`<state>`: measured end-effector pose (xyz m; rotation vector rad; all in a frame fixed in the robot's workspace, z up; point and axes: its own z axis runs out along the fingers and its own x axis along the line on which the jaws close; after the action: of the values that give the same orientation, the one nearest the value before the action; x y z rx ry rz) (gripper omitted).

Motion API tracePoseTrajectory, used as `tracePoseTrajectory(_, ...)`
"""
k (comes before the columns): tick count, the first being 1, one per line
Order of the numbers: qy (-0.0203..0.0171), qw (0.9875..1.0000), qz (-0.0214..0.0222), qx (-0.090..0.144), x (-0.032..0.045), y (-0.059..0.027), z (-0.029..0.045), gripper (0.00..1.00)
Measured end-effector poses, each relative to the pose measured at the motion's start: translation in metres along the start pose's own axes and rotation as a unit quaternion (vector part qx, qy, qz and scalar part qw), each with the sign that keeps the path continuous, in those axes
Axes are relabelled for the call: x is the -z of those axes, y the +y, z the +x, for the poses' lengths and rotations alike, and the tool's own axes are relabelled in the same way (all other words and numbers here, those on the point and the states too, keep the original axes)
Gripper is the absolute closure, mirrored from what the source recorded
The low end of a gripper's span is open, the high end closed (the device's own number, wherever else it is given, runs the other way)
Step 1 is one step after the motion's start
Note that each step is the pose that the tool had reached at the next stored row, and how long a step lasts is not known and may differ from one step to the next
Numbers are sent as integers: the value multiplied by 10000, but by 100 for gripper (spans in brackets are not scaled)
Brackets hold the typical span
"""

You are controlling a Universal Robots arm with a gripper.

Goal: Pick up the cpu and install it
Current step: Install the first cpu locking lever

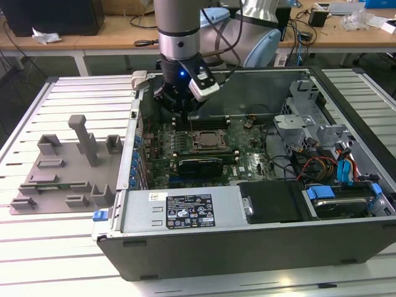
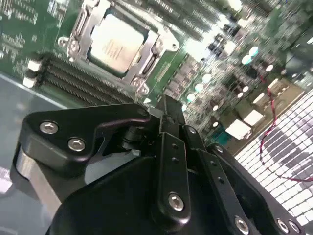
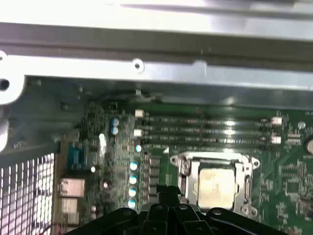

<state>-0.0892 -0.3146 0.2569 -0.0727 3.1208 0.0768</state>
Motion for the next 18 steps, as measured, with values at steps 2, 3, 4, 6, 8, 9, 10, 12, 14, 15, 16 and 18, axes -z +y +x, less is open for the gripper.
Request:
tracePoseTrajectory(2,-10,9998,-217,-3,0,0,3,89)
tracePoseTrajectory(3,-13,9996,-285,-4,0,0,4,89)
tracePoseTrajectory(4,-16,9994,-353,-5,0,0,4,89)
tracePoseTrajectory(6,-23,9988,-490,-8,0,0,5,89)
tracePoseTrajectory(8,-28,9981,-614,-11,0,0,5,89)
tracePoseTrajectory(9,-30,9978,-661,-11,0,0,5,89)
tracePoseTrajectory(10,-33,9975,-710,-12,0,0,5,89)
tracePoseTrajectory(12,-37,9969,-782,-14,0,0,5,89)
tracePoseTrajectory(14,-37,9969,-784,-14,0,1,5,89)
tracePoseTrajectory(15,-37,9969,-784,-14,0,0,5,89)
tracePoseTrajectory(16,-36,9969,-784,-13,0,0,3,89)
tracePoseTrajectory(18,-32,9969,-784,-14,-1,-2,-43,89)
